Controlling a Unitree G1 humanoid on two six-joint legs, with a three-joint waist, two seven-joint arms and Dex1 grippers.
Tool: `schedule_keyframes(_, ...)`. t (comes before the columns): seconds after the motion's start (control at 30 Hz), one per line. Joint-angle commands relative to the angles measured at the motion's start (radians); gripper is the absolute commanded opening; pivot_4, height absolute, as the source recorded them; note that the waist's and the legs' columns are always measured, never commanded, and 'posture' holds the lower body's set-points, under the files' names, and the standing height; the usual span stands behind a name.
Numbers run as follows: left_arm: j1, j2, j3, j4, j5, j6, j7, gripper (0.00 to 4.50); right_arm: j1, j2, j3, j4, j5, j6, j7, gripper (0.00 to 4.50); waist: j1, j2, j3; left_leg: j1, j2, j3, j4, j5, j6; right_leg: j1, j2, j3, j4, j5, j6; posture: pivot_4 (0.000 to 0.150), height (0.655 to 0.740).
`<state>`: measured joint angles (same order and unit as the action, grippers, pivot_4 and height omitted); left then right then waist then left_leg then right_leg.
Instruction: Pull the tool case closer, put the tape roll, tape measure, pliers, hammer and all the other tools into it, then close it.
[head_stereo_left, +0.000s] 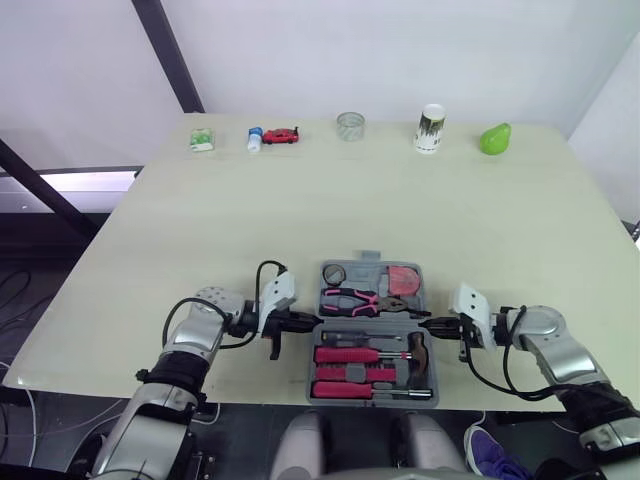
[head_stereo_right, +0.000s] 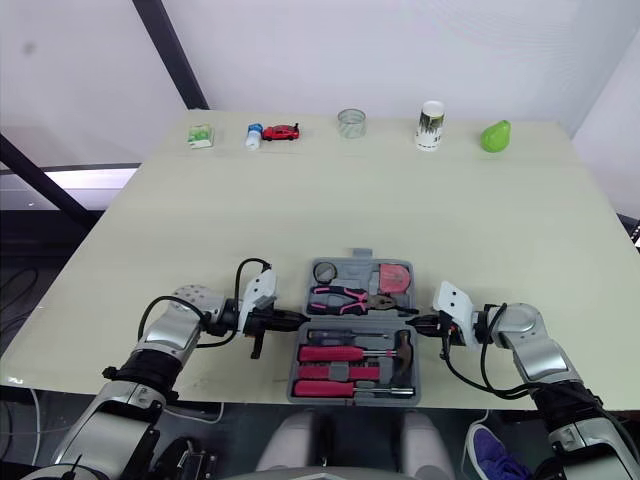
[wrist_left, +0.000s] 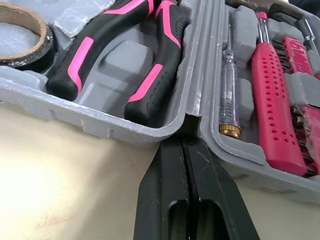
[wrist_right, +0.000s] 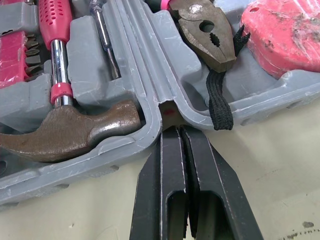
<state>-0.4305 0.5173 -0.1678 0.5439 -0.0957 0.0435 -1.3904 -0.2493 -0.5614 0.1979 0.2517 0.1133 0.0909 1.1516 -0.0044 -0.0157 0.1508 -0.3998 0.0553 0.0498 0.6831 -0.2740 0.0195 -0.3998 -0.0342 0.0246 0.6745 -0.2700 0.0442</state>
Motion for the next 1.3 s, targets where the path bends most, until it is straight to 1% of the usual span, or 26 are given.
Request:
schedule_keyframes(0.03,-0.02,-0.028,-0.025,-0.007,0.0,-0.023,0.007,0.0,0.003,0.006,0.0,-0.047,0.023,-0.012,0.01,0.07,0.001,0.0,0.0,0.0,0.0,0.0,0.0,0.0,0.0,0.0,0.0,0.0,0.0,0.0,0.0,0.15,0.74)
schedule_keyframes(0.17,-0.005,-0.03,-0.022,-0.018,0.002,-0.024,0.014,0.0,0.008,-0.005,-0.008,-0.052,0.025,-0.012,0.008,0.07,0.003,0.0,0.0,0.0,0.0,0.0,0.0,0.0,0.0,0.0,0.0,0.0,0.0,0.0,0.0,0.15,0.74)
schedule_keyframes(0.33,0.012,0.011,0.015,-0.043,-0.009,-0.024,0.035,0.0,0.032,-0.041,-0.045,-0.072,0.049,-0.001,0.011,0.07,0.011,0.0,0.0,0.0,0.0,0.0,0.0,0.0,0.0,0.0,0.0,0.0,0.0,0.0,0.0,0.15,0.74)
schedule_keyframes(0.43,0.026,0.04,0.062,-0.075,-0.049,-0.038,0.038,0.0,0.038,-0.049,-0.084,-0.079,0.087,0.04,-0.006,0.07,0.009,0.0,0.0,0.0,0.0,0.0,0.0,0.0,0.0,0.0,0.0,0.0,0.0,0.0,0.0,0.15,0.74)
schedule_keyframes(0.53,0.062,0.091,0.102,-0.139,-0.09,-0.035,0.026,0.0,0.036,-0.068,-0.123,-0.091,0.127,0.099,-0.011,0.07,0.002,0.0,0.0,0.0,0.001,-0.001,0.0,0.0,0.0,0.0,0.0,0.0,0.001,0.0,0.0,0.15,0.74)
schedule_keyframes(0.57,0.081,0.108,0.112,-0.171,-0.108,-0.027,0.019,0.0,0.035,-0.075,-0.136,-0.096,0.145,0.129,-0.007,0.3,0.0,0.0,0.001,0.0,0.001,-0.001,0.0,0.0,0.0,0.0,0.0,0.0,0.001,0.0,0.0,0.15,0.74)
schedule_keyframes(0.63,0.11,0.126,0.12,-0.222,-0.133,-0.011,0.012,0.0,0.034,-0.084,-0.151,-0.107,0.168,0.168,-0.004,1.0,-0.004,0.0,0.0,0.0,0.001,-0.001,0.0,0.0,0.0,0.0,0.0,0.0,0.001,0.0,0.0,0.15,0.74)
schedule_keyframes(0.67,0.123,0.132,0.122,-0.246,-0.146,-0.003,0.006,0.0,0.032,-0.086,-0.156,-0.109,0.175,0.184,-0.005,1.42,-0.005,0.0,0.0,0.0,0.001,-0.001,0.0,0.0,0.0,0.0,0.0,0.0,0.001,0.0,0.0,0.15,0.74)
schedule_keyframes(0.73,0.174,0.144,0.131,-0.347,-0.198,0.042,-0.014,0.0,0.019,-0.086,-0.174,-0.113,0.212,0.252,-0.007,2.41,-0.006,0.0,0.001,0.0,0.001,-0.001,0.0,0.0,0.0,0.0,-0.001,0.0,0.001,0.0,0.0,0.15,0.74)
schedule_keyframes(0.8,0.253,0.156,0.111,-0.489,-0.254,0.108,-0.037,0.0,-0.054,-0.052,-0.187,-0.062,0.273,0.411,-0.034,3.22,-0.011,-0.001,0.001,0.0,0.001,0.0,0.0,0.0,0.0,0.0,-0.001,0.001,0.001,0.0,0.0,0.15,0.74)
schedule_keyframes(0.83,0.278,0.16,0.101,-0.534,-0.265,0.131,-0.038,0.0,-0.081,-0.042,-0.188,-0.039,0.285,0.455,-0.041,3.78,-0.016,-0.001,0.001,0.0,0.001,0.0,0.0,0.0,0.0,0.0,-0.001,0.001,0.001,0.0,0.0,0.15,0.74)
schedule_keyframes(0.87,0.298,0.166,0.081,-0.554,-0.245,0.107,-0.04,0.0,-0.112,-0.034,-0.175,-0.009,0.282,0.491,-0.043,4.27,-0.013,0.0,0.002,0.001,0.002,0.001,0.0,0.0,0.0,-0.001,0.0,0.002,0.001,0.0,0.0,0.15,0.74)
schedule_keyframes(0.9,0.309,0.169,0.065,-0.56,-0.226,0.085,-0.04,0.0,-0.132,-0.032,-0.163,0.011,0.275,0.509,-0.037,4.4,-0.012,0.0,0.002,0.001,0.001,0.0,0.0,0.0,0.0,-0.001,-0.001,0.002,0.002,0.0,0.0,0.15,0.74)
schedule_keyframes(1.0,0.337,0.162,0.017,-0.589,-0.203,0.069,-0.03,0.0,-0.226,-0.001,-0.141,0.114,0.255,0.55,-0.041,4.4,-0.009,0.0,0.002,0.001,0.001,0.0,-0.001,0.0,0.0,-0.001,0.0,0.002,0.003,0.0,-0.001,0.15,0.74)
schedule_keyframes(1.13,0.35,0.173,-0.048,-0.601,-0.148,0.051,-0.014,0.0,-0.367,0.043,-0.095,0.299,0.197,0.581,-0.052,4.4,-0.009,0.0,0.002,0.0,0.001,0.001,-0.001,0.0,0.0,-0.003,0.0,0.002,0.002,0.0,0.0,0.15,0.74)
schedule_keyframes(1.3,0.344,0.191,-0.1,-0.54,-0.052,-0.008,0.018,0.0,-0.487,0.116,-0.067,0.493,0.174,0.599,-0.005,4.4,-0.013,0.0,0.002,0.0,0.001,0.002,-0.001,0.0,0.0,-0.003,0.0,0.003,0.002,0.0,-0.001,0.15,0.74)
